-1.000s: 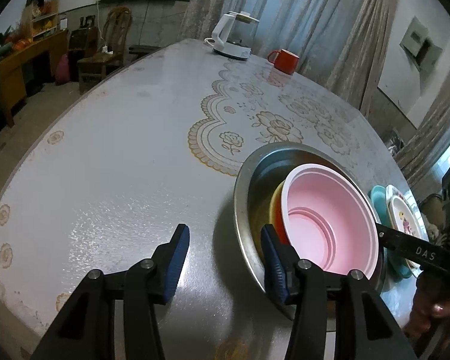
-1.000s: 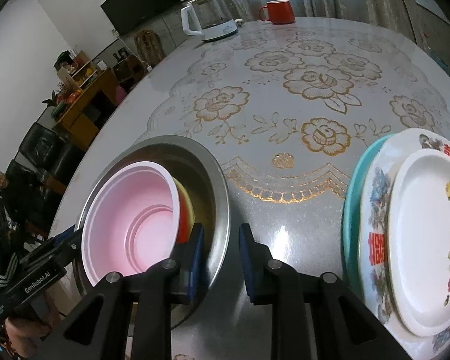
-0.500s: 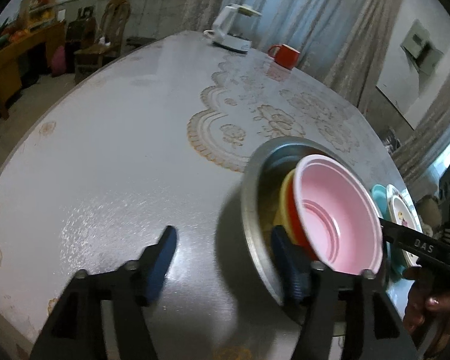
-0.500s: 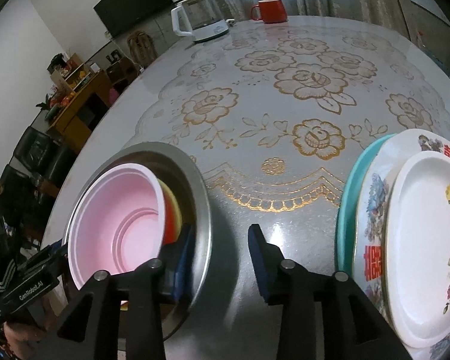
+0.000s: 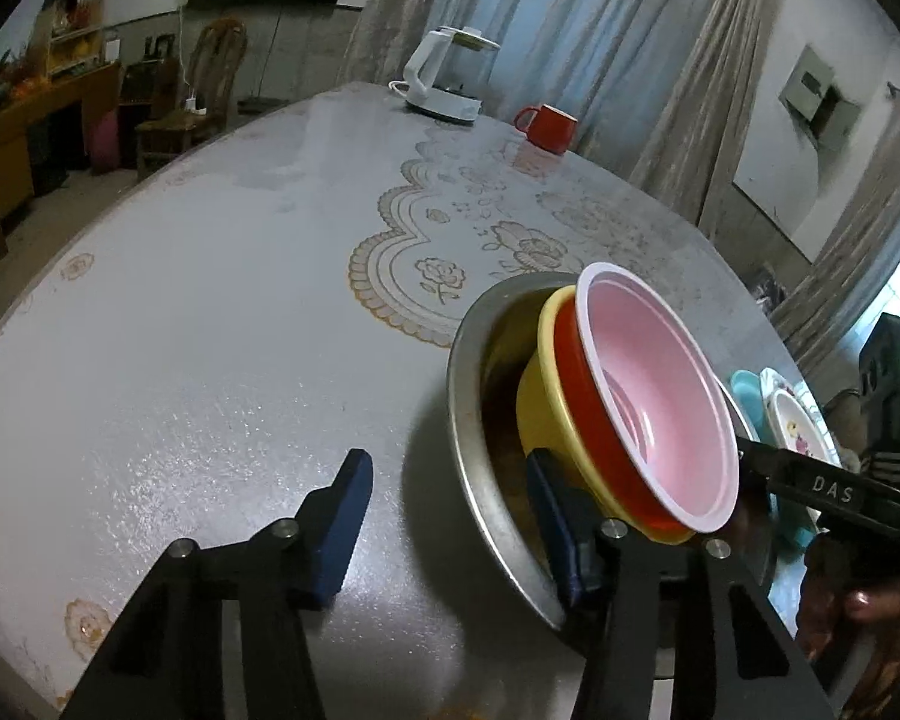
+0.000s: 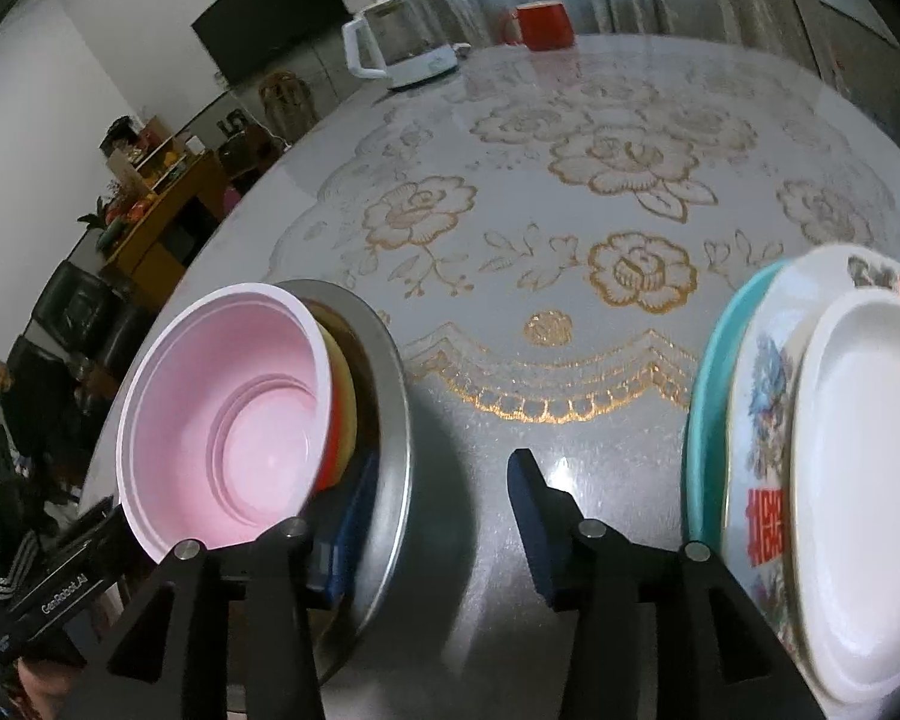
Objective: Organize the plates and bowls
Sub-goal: 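Close both grippers on the steel bowl rim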
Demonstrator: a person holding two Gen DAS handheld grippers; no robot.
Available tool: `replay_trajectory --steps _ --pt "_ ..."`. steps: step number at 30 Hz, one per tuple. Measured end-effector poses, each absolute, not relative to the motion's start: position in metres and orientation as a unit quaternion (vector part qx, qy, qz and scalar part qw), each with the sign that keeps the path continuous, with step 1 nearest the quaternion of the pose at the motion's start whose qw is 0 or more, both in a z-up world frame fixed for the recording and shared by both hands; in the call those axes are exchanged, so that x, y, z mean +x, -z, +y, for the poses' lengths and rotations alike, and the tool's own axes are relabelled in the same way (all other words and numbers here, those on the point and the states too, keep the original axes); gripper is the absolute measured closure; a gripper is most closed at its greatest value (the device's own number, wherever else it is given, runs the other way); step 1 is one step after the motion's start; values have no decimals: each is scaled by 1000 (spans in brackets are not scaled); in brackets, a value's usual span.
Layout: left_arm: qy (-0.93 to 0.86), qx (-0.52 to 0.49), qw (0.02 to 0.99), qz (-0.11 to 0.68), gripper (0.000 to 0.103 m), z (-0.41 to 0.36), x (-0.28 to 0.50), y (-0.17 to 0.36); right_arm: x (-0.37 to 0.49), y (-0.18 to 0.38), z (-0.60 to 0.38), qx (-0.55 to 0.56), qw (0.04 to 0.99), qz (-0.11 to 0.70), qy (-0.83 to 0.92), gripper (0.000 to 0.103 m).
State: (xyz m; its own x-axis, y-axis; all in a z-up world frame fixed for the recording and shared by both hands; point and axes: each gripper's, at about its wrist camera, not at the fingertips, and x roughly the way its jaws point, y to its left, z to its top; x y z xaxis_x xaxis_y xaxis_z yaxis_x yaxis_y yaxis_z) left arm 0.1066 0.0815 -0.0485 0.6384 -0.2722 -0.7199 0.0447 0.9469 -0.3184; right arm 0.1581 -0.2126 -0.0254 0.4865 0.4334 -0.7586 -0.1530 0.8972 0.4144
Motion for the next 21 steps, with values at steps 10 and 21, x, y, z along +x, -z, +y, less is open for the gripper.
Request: replay_trajectory --steps 10,21 --pt "85 -136 897 413 47 82 111 51 160 27 -214 163 844 482 -170 58" --pt "79 -115 915 380 71 71 100 45 164 32 -211 186 827 486 -210 82"
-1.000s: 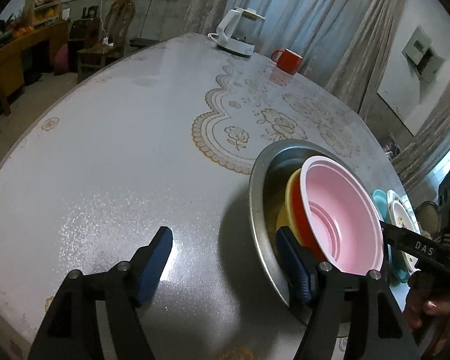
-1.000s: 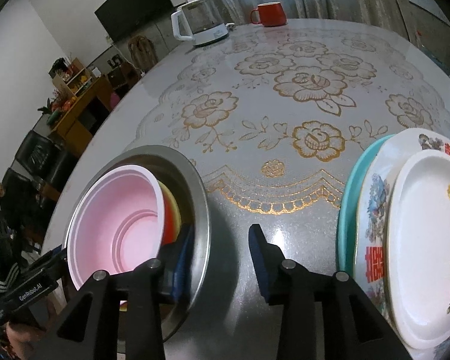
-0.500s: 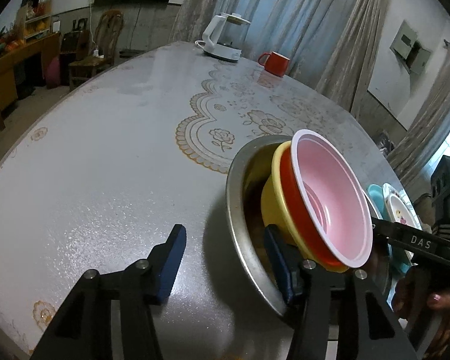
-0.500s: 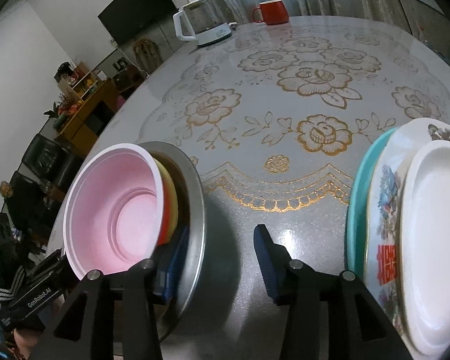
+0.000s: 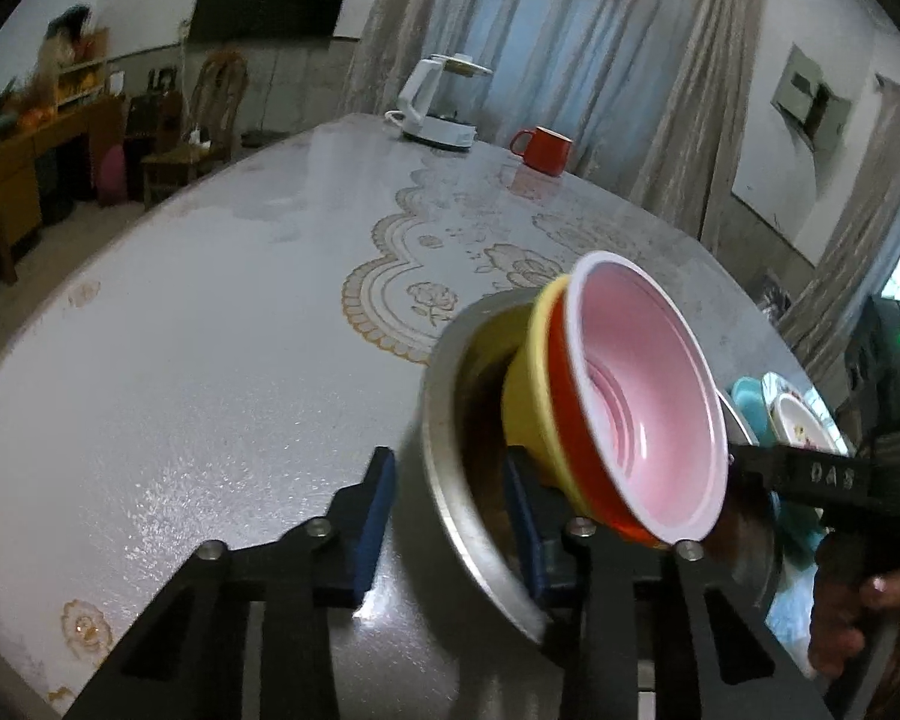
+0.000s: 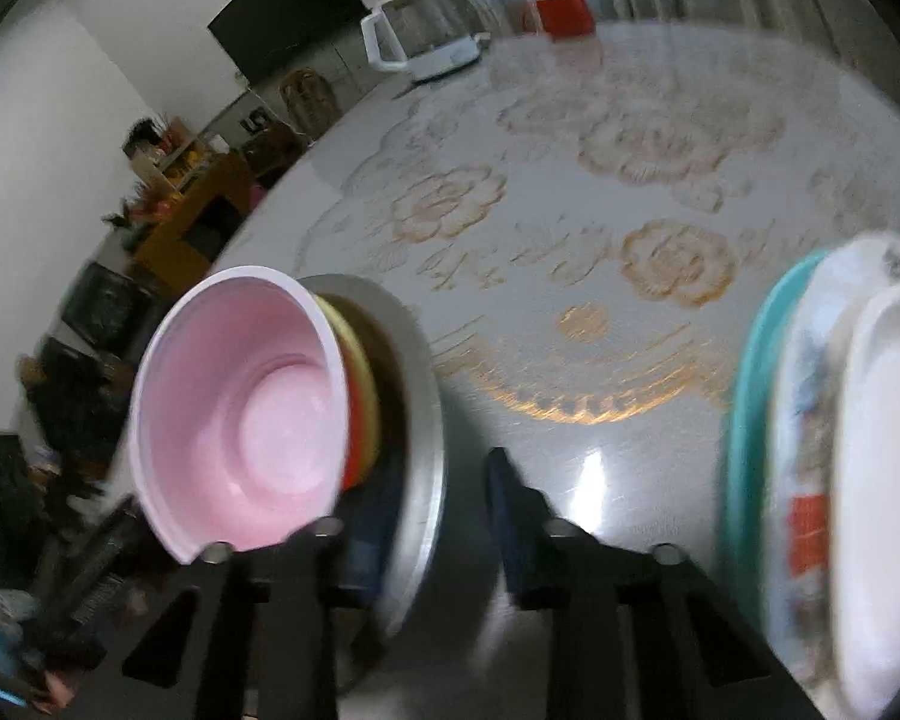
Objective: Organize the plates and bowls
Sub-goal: 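Close both grippers on the steel bowl rim, then lift the nested bowl stack and carry it over the plates on the teal tray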
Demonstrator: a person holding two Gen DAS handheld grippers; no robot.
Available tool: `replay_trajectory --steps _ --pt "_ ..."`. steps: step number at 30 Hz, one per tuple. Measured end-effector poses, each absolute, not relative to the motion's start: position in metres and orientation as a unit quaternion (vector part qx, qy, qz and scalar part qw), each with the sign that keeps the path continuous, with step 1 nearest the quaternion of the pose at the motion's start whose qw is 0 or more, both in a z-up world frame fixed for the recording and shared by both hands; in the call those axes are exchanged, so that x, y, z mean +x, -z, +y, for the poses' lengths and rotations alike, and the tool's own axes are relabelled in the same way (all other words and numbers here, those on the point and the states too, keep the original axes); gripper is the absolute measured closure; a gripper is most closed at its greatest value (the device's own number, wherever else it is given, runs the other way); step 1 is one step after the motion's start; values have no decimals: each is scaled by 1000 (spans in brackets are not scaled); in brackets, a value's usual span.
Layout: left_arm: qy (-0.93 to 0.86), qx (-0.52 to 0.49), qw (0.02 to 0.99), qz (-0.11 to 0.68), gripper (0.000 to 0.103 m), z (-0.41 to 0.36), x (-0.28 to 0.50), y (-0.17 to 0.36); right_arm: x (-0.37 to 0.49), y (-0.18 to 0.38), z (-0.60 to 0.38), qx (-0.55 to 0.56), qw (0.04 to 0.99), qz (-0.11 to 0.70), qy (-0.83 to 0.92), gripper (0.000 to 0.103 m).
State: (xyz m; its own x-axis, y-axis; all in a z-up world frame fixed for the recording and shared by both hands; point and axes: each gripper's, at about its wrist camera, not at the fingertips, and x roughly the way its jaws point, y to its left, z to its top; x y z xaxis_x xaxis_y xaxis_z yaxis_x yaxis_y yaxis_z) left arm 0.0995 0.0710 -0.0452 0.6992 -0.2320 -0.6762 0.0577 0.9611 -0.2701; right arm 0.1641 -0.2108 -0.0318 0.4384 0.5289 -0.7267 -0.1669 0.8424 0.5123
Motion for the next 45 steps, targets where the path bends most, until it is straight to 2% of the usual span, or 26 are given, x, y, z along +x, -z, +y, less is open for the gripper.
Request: replay_trajectory --steps 3,10,15,17,18,21,45 --pt "90 -118 907 393 71 72 100 44 165 31 -209 191 824 486 -219 88" --pt "92 -134 898 409 66 84 97 37 161 37 -213 241 783 522 -237 88" --pt "81 -107 900 415 55 83 93 35 154 36 -211 231 786 522 -239 87" --pt "84 -115 899 414 58 84 93 36 155 35 -210 224 790 519 -238 88" --pt "89 -118 899 413 66 83 92 37 154 35 -209 221 792 517 -237 91" --pt "104 -97 905 401 82 74 88 33 152 29 -205 203 802 512 -230 92" --pt "146 -141 900 385 83 51 84 26 136 3 -224 150 837 491 -187 93"
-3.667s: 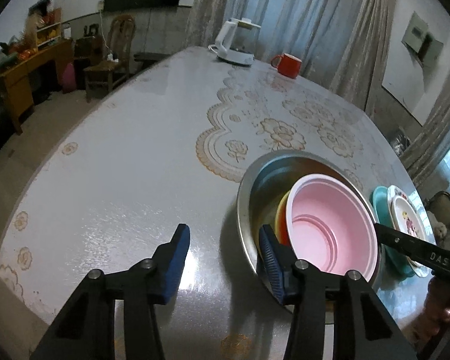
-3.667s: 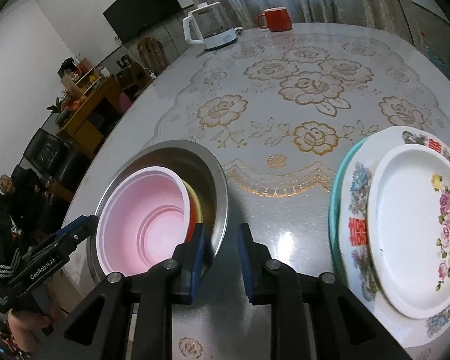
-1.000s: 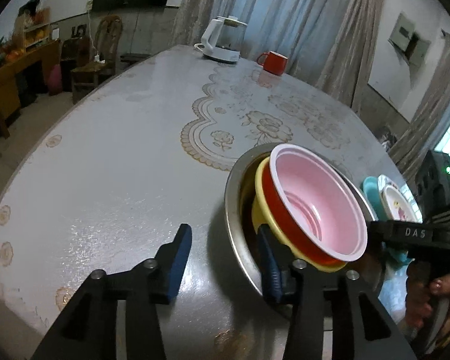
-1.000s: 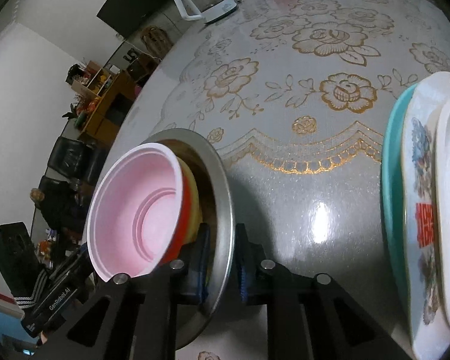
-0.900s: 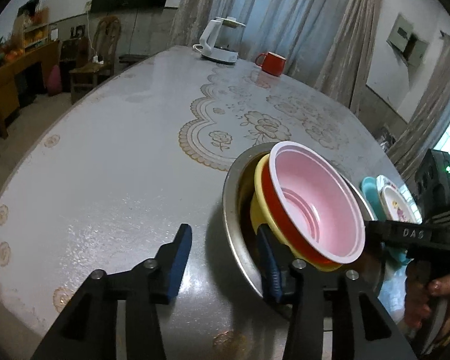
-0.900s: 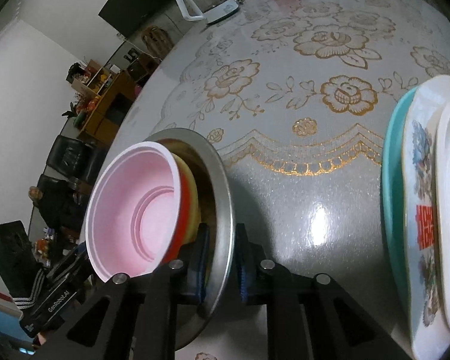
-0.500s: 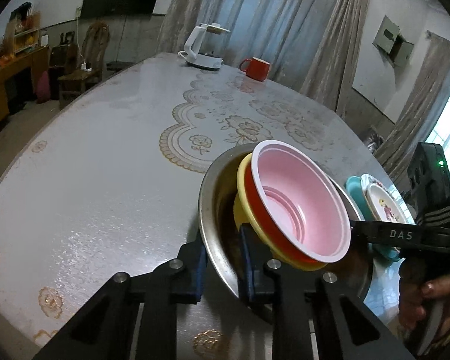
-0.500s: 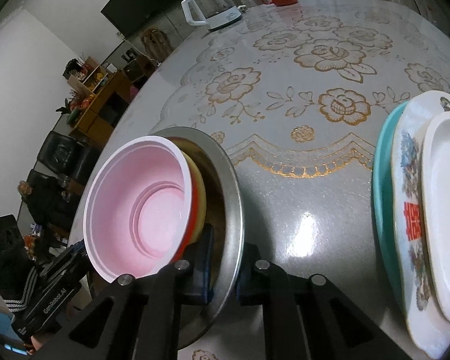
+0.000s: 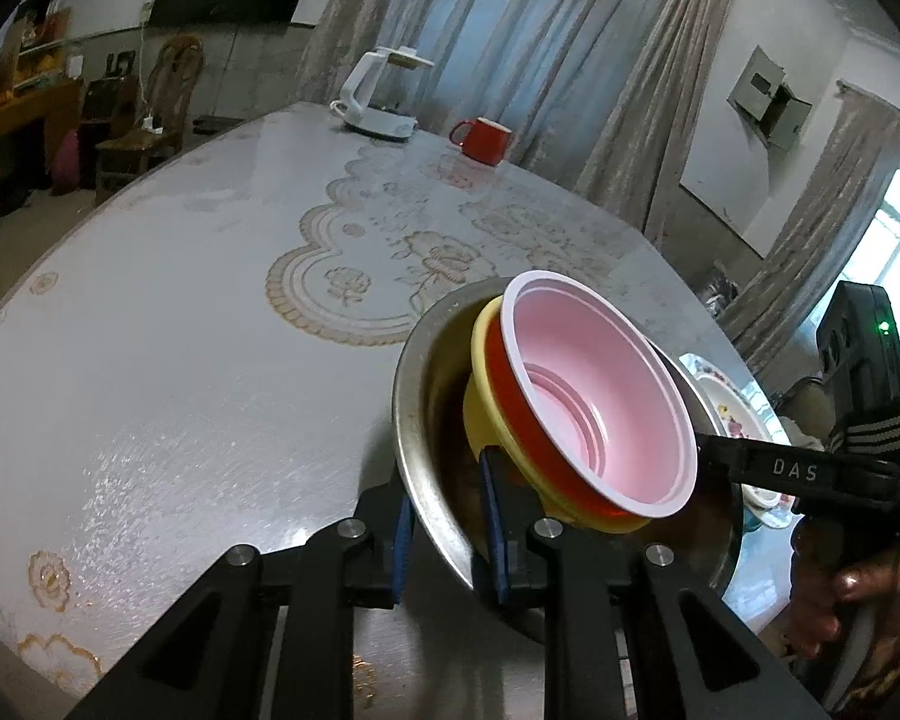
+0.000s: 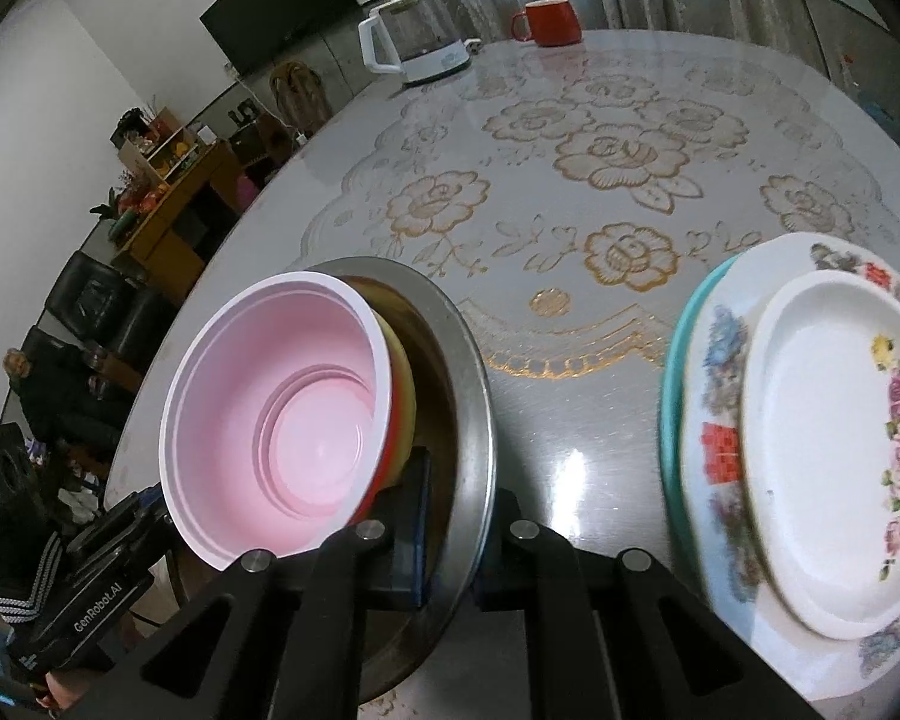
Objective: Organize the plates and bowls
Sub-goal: 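Lift the nested bowl stack and carry it over the plates on the teal tray, then lower the steel bowl stack onto the floral plates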
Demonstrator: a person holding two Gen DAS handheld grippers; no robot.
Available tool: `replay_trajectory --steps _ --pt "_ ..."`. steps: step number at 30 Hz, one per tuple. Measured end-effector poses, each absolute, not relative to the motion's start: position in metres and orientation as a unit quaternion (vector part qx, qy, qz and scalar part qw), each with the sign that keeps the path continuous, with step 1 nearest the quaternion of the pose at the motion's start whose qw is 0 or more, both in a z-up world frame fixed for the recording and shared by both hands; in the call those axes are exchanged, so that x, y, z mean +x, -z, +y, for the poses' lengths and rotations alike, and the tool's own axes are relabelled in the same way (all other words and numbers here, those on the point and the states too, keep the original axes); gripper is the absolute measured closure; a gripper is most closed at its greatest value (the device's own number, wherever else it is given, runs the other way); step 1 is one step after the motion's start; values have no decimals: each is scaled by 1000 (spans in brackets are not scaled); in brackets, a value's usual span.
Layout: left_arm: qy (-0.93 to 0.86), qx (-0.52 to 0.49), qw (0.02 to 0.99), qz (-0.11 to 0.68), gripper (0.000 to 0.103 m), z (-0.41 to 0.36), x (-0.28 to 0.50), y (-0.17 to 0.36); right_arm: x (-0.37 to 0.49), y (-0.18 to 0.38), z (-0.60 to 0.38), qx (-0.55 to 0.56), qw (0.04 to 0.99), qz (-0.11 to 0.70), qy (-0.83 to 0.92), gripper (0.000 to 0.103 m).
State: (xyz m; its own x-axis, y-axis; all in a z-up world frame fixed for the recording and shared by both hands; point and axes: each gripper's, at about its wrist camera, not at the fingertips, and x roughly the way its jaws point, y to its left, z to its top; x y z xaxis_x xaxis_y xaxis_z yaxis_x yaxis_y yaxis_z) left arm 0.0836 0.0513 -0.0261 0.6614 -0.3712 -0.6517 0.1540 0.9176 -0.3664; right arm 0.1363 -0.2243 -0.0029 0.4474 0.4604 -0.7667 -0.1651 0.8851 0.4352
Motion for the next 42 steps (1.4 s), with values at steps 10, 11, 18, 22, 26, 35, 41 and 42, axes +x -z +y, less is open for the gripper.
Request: replay_trajectory --steps 10,11,18,22,26,35,41,42 --pt "173 -118 906 368 82 20 86 5 124 -18 -253 153 855 467 -165 93" --pt "177 -114 906 367 82 15 87 3 123 -20 -258 156 857 465 -162 93" --pt "202 -97 904 364 82 -21 92 -7 114 -25 -294 176 864 454 -130 93" --pt "220 -86 902 362 82 -44 96 -13 110 -26 -316 187 866 450 -114 93" --pt "239 -74 898 362 82 -68 100 -17 106 -30 -338 197 870 442 -94 93" --pt "269 -55 889 366 82 -116 112 -18 100 -31 -382 212 874 434 -51 93" --pt "278 -37 884 374 82 -146 123 -15 102 -24 -410 230 871 433 -29 93" --pt "277 -33 884 376 82 -149 124 -14 102 -21 -414 234 869 434 -26 93"
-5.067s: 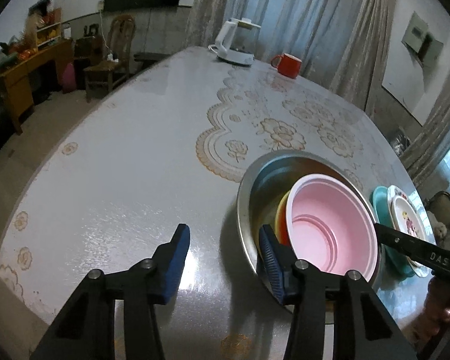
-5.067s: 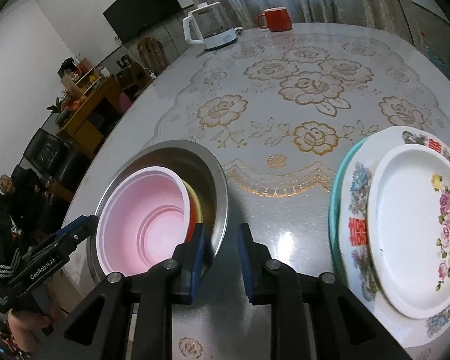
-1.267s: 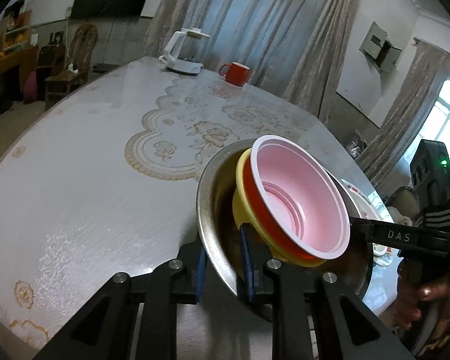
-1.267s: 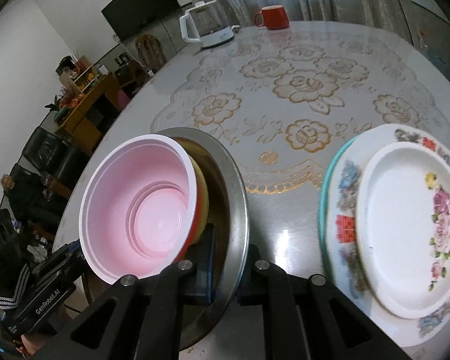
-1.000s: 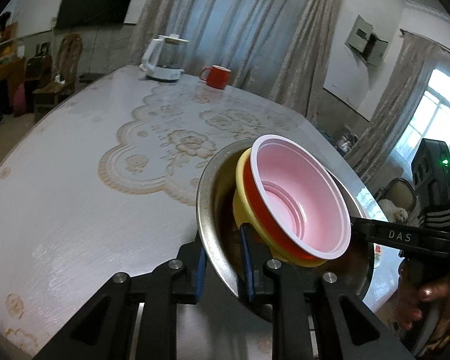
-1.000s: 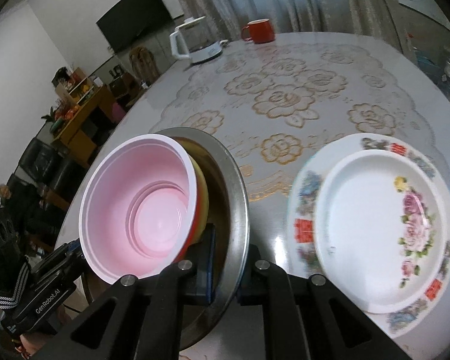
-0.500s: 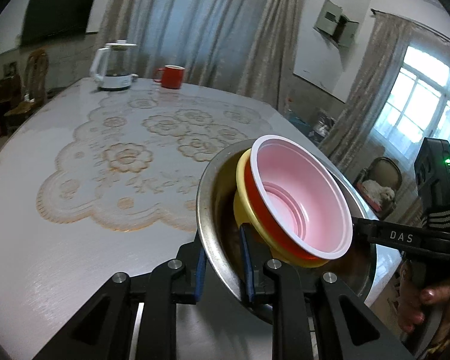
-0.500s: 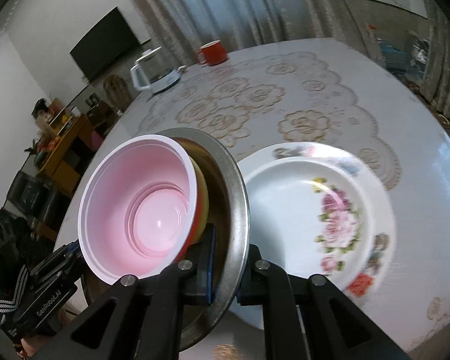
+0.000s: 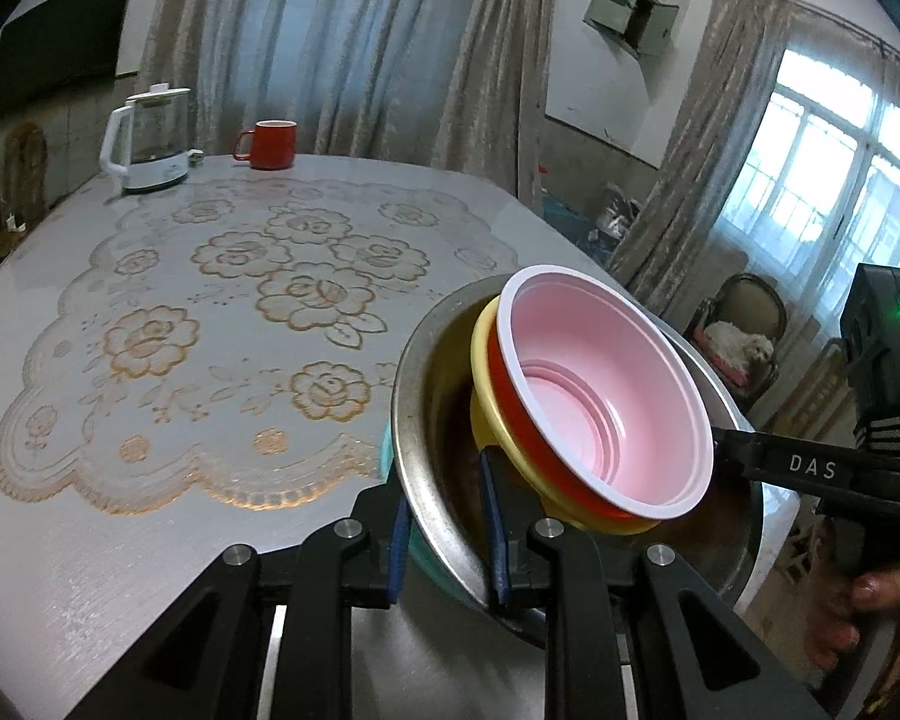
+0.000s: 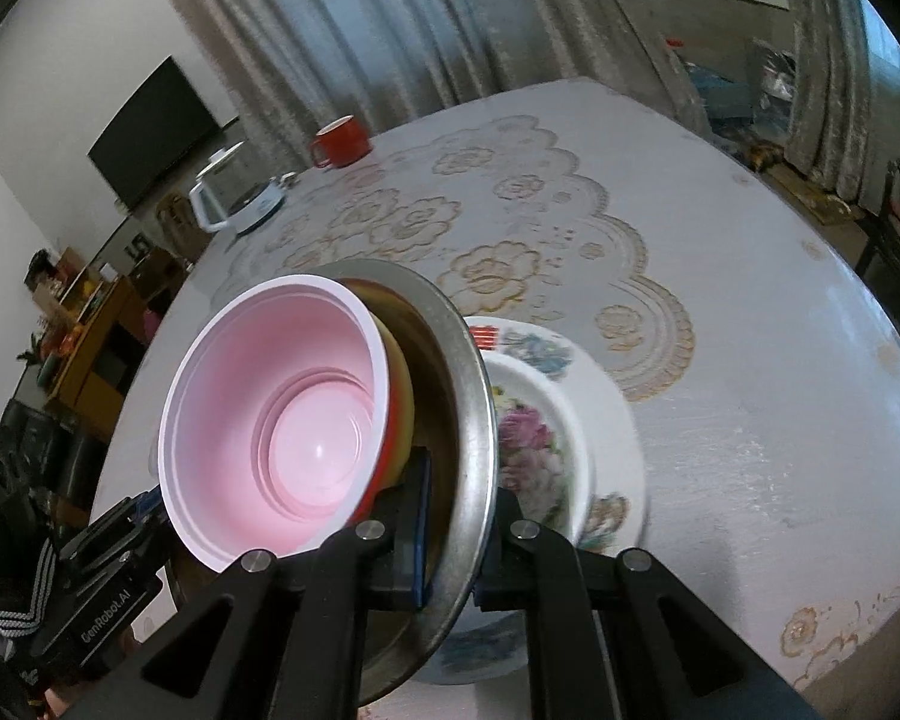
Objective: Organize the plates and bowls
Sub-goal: 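Lower the steel bowl stack onto the floral plates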
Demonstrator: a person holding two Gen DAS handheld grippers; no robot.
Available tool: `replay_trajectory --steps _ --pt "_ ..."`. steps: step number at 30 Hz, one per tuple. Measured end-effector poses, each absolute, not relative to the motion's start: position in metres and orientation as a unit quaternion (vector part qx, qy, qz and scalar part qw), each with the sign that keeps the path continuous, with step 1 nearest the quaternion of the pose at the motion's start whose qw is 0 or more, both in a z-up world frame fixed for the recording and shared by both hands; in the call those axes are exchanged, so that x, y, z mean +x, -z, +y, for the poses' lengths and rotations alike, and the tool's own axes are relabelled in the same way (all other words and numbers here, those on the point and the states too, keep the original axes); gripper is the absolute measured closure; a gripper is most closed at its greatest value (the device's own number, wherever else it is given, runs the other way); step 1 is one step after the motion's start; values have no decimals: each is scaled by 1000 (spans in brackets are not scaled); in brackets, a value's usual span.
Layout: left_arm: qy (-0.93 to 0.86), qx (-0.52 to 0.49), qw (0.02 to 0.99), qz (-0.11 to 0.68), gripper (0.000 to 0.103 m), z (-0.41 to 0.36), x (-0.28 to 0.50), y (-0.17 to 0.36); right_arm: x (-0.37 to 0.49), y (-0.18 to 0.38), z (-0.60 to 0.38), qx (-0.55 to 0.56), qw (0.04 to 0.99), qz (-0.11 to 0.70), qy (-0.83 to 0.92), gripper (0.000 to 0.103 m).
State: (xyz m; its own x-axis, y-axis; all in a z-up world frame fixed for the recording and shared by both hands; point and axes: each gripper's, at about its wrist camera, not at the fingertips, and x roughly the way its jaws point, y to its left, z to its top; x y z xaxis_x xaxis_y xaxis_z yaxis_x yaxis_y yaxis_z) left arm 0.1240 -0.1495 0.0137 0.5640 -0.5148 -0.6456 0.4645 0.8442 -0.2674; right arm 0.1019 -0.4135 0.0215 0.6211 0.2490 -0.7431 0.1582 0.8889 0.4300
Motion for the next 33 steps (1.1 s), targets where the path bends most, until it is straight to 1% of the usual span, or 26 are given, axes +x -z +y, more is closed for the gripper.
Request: replay_trajectory --steps 10,23,29,32,33 --pt "270 -19 879 393 81 -170 134 -2 108 -4 -434 252 858 448 -12 93" --pt "256 -12 875 411 80 -182 141 17 120 10 -437 237 849 472 -5 93" --pt "252 -1 881 400 79 -188 139 18 121 16 -441 242 845 476 4 93" --pt "252 -6 881 401 78 -186 140 19 120 14 -441 246 843 478 8 93" --pt "251 -5 881 400 75 -184 140 18 119 15 -442 255 840 479 9 92"
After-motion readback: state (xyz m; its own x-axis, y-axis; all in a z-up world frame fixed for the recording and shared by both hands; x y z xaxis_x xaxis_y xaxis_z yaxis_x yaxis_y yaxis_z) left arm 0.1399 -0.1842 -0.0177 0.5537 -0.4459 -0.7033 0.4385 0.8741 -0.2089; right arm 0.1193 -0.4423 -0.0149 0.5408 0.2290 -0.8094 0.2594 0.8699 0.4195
